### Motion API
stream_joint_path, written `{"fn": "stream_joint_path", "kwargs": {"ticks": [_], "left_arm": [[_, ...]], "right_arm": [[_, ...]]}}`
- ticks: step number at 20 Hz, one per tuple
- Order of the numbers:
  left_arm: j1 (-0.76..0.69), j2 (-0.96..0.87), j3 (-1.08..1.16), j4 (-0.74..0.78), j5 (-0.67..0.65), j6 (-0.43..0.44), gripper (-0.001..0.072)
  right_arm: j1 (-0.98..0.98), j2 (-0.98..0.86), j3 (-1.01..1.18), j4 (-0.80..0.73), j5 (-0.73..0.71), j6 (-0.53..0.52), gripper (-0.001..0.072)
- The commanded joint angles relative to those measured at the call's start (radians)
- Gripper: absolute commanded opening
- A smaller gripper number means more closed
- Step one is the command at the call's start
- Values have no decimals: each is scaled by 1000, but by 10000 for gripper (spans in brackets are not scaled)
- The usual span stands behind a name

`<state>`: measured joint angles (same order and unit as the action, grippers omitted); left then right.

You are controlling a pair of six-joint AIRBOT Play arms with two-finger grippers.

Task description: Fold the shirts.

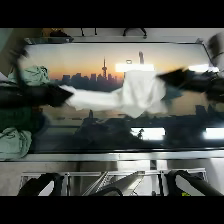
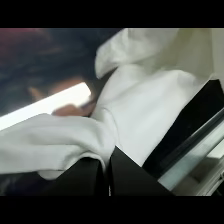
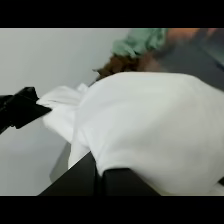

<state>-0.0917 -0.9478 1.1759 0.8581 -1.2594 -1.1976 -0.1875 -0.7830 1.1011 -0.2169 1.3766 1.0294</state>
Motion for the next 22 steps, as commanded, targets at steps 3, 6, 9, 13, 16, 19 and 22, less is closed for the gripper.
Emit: {"fn": "stream_joint_path", "kwargs": {"ticks": [3,6,9,13,16,19,22], "left_arm": [[-20,-185,-307,37,158,40,18],[-19,-332,-320,38,276,59,21],[-15,-473,-203,40,292,68,22],[11,-607,-32,40,163,67,22],[29,-668,33,39,91,67,22],[32,-692,48,37,78,67,22],[31,-692,48,33,80,67,22]], "right_arm": [[51,-124,-309,-155,-193,-82,25],[5,-241,-273,-202,-310,-237,466],[-144,-306,-144,-203,-276,-225,485],[-294,-281,-124,-267,-35,-159,485],[-265,-216,-272,-357,19,-137,485],[-146,-156,-461,-390,-123,-148,504],[15,-191,-531,-390,-283,-148,533]]}}
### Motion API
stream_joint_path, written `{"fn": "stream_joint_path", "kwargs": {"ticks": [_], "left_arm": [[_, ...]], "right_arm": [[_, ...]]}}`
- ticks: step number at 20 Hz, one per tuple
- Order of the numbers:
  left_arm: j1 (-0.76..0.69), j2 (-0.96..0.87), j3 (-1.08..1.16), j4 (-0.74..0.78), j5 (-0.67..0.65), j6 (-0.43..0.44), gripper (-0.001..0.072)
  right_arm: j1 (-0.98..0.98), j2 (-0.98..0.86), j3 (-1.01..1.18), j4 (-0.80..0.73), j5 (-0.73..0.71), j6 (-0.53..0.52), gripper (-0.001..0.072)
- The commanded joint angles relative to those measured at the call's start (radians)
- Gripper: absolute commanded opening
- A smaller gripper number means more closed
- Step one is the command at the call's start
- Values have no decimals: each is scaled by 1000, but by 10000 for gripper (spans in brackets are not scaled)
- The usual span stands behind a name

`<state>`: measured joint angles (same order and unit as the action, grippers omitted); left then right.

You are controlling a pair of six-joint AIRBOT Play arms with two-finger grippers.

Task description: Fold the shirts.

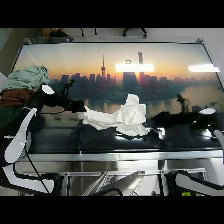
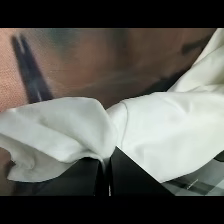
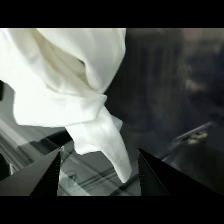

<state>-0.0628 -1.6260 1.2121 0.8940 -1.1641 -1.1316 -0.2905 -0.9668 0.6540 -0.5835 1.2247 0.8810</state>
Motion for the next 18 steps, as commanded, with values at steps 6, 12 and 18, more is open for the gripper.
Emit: {"fn": "stream_joint_path", "kwargs": {"ticks": [6,12,18], "left_arm": [[2,-13,12,-4,-44,1,21],[15,141,241,-39,-226,-23,18],[159,443,994,-183,-33,-118,19]], "right_arm": [[325,-97,-42,15,-201,-40,58],[227,70,449,254,-57,-44,16],[-129,78,1411,517,-150,-19,16]]}}
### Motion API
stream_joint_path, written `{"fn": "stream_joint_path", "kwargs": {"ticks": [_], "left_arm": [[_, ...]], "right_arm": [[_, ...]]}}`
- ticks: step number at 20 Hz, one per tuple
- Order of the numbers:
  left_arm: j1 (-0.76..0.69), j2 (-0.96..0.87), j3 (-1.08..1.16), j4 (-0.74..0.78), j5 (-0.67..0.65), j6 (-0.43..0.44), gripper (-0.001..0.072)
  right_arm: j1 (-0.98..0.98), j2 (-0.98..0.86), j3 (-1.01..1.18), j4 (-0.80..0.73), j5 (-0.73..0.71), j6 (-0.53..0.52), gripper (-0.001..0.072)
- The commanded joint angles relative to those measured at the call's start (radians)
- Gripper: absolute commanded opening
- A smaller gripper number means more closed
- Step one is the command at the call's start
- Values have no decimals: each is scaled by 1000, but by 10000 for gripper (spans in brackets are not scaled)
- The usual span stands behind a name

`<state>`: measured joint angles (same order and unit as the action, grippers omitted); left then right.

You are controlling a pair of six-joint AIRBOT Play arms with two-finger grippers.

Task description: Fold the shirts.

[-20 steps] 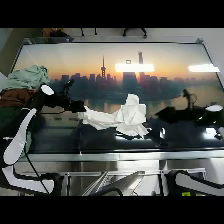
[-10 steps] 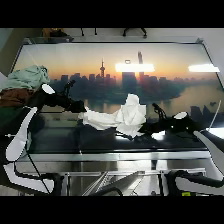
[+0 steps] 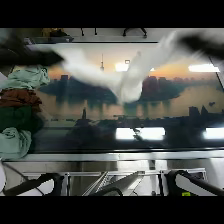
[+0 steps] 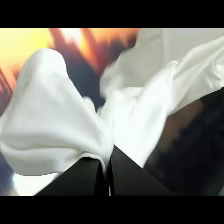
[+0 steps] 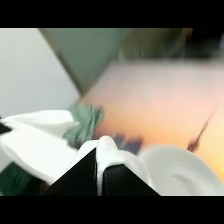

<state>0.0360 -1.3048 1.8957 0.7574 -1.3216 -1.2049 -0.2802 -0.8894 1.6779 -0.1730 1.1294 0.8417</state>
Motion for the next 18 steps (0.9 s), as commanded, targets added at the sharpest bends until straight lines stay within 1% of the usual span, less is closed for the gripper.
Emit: {"fn": "stream_joint_path", "kwargs": {"ticks": [1,2,3,5,7,9,11,13,15,17,18], "left_arm": [[88,180,355,-43,229,-42,19],[115,242,345,-43,323,-35,19],[142,309,296,-44,402,-6,19],[199,439,142,-45,503,31,19],[233,506,25,-45,509,60,19],[242,521,-44,-45,498,65,20],[240,498,-83,-50,451,65,19],[231,423,-91,-79,327,64,19],[171,302,-91,-78,189,57,19],[89,142,-95,-77,67,52,20],[40,60,-112,-76,31,52,20]], "right_arm": [[-181,-2,486,106,-89,19,15],[-209,0,537,106,-126,18,16],[-229,12,561,106,-160,18,16],[-238,30,562,103,-179,-5,15],[-241,26,562,103,-171,-5,15],[-241,10,556,105,-130,-4,16],[-241,-4,509,107,-68,15,16],[-240,-16,385,119,-2,22,16],[-223,-43,209,111,43,18,16],[-138,-107,42,48,53,6,17],[-81,-146,-34,7,53,-22,17]]}}
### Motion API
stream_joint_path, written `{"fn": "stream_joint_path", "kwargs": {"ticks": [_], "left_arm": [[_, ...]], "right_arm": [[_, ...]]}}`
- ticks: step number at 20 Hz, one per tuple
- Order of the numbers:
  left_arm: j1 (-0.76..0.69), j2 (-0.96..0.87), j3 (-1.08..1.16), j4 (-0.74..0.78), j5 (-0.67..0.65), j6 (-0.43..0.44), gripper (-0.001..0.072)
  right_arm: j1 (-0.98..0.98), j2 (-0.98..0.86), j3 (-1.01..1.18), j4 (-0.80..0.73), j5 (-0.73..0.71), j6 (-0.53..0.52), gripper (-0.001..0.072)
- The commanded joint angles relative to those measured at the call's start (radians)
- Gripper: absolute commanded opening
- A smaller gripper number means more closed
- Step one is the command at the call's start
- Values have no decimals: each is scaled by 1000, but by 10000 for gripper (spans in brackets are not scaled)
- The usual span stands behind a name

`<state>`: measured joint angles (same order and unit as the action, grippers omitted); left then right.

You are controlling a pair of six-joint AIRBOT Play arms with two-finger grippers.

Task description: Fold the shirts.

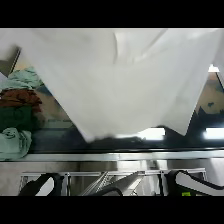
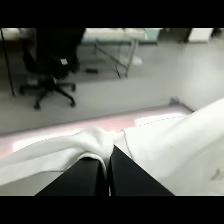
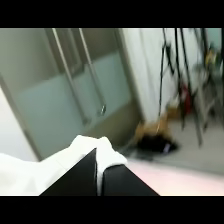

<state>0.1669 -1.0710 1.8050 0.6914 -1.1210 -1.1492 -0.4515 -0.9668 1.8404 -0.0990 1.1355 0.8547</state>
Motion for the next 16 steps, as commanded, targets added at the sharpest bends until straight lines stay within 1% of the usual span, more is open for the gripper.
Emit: {"fn": "stream_joint_path", "kwargs": {"ticks": [1,4,5,6,7,8,9,10,12,13,16], "left_arm": [[-131,-262,-55,-8,-183,-3,20],[-216,-534,-171,44,-135,12,20],[-226,-619,-192,57,-107,31,20],[-225,-708,-190,53,-75,33,22],[-222,-780,-165,37,-58,33,24],[-208,-847,-114,41,-55,33,230],[-194,-893,-63,40,-58,32,696],[-180,-930,-2,41,-79,23,699],[-150,-964,101,42,-143,23,698],[-139,-964,133,51,-151,23,698],[-107,-964,242,103,-156,23,697]], "right_arm": [[154,-122,-270,-109,36,-72,17],[321,-325,-421,-264,-81,-113,17],[361,-411,-427,-303,-115,-129,18],[380,-478,-423,-304,-131,-130,41],[384,-533,-402,-297,-129,-130,261],[383,-570,-364,-299,-111,-129,442],[371,-580,-329,-306,-93,-122,446],[349,-569,-303,-318,-74,-104,446],[281,-510,-274,-375,-39,-18,446],[233,-468,-274,-416,-13,31,446],[85,-360,-310,-602,141,228,446]]}}
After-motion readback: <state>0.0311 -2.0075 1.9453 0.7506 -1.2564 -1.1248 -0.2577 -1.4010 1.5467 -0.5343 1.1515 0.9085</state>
